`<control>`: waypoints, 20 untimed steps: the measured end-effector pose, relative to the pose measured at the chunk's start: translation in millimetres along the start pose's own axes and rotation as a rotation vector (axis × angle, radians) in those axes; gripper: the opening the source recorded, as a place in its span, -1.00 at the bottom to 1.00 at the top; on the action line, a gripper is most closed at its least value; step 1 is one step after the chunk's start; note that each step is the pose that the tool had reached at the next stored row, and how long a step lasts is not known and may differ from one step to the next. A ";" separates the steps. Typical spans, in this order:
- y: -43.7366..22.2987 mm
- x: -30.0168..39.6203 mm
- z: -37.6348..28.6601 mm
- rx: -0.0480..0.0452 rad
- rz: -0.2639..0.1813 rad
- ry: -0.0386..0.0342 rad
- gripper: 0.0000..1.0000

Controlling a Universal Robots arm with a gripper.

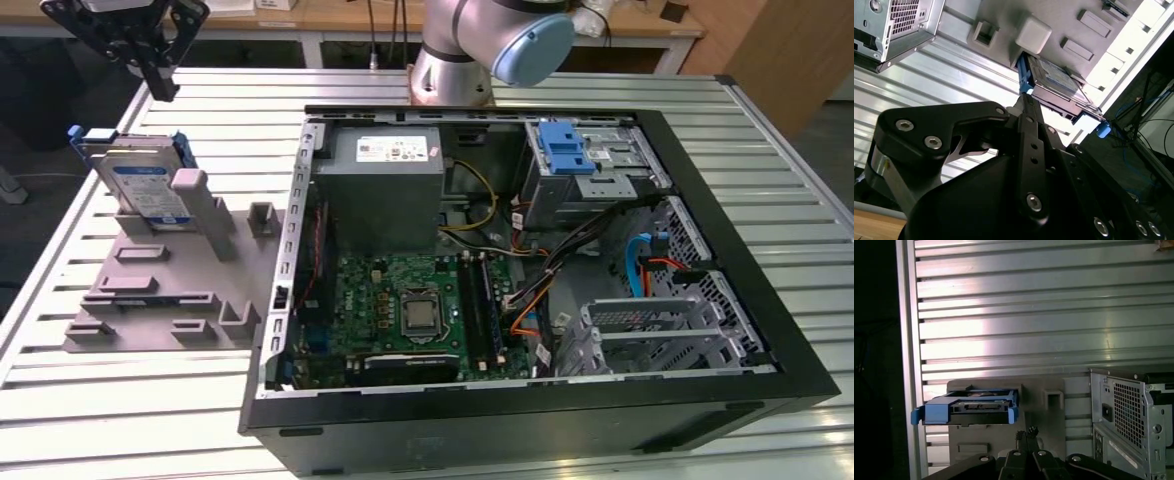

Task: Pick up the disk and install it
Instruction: 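Reach for the disk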

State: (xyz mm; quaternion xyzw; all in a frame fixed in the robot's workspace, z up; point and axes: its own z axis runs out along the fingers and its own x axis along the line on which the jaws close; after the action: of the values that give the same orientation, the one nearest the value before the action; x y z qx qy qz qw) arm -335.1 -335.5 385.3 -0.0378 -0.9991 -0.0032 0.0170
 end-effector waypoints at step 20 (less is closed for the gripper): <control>-0.5 5.9 2.3 0.0001 0.000 0.0012 -0.79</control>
State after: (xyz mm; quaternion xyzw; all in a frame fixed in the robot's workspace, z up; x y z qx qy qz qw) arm -341.1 -335.5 383.3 -0.0377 -0.9991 -0.0031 0.0176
